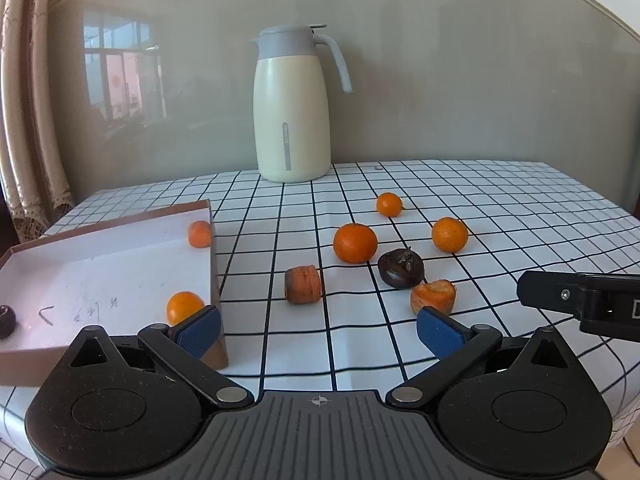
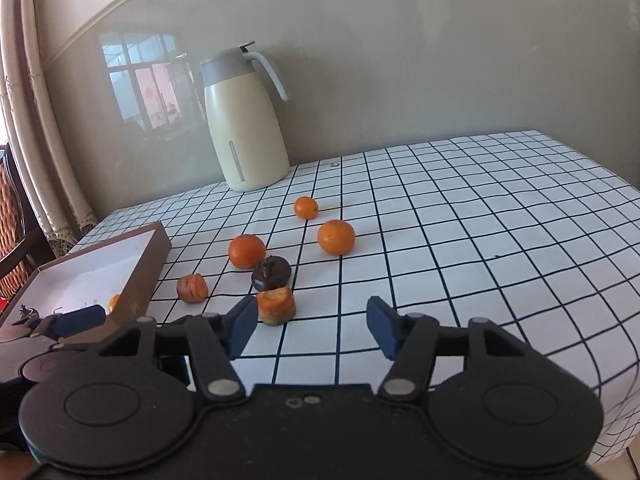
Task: Organize fruits
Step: 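Withdraw both open tools from the box back toward the table fruits, then grasp a tan cube fruit with the left tool while the right tool grasps a cut orange fruit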
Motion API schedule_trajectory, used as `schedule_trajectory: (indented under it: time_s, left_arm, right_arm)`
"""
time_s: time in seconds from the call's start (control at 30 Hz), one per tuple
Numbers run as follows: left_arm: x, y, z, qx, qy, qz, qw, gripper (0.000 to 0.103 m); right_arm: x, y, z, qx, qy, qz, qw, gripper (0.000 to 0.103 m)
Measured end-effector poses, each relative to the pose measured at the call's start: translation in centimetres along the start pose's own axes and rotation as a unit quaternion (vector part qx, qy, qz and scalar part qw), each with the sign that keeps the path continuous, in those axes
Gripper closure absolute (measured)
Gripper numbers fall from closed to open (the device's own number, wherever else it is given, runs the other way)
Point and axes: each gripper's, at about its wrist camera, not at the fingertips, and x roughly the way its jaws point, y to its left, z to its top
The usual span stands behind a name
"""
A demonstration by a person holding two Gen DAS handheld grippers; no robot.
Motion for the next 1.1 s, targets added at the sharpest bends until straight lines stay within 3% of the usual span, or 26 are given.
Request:
schedule_trajectory:
  time_s: [0.67,0.8,1.1]
  left_arm:
    - [5.4,0.3,1.0,-0.004,-0.007,0.006,0.9999,0.000]
    - [6.8,0.3,1.4,-0.002,-0.005,-0.002,1.0000,0.015]
    - [8.3,0.3,1.2,-0.005,-0.004,-0.004,1.0000,0.036]
  right_arm:
    - [3.9,-0.6,0.3,0.005,0.012,0.006,1.000,0.058]
    - [4.2,-0.6,0.1,0.005,0.015,0.004,1.000,0.058]
    - [5.0,-0.1,-0.1,-0.002,0.021,0.010,1.000,0.062]
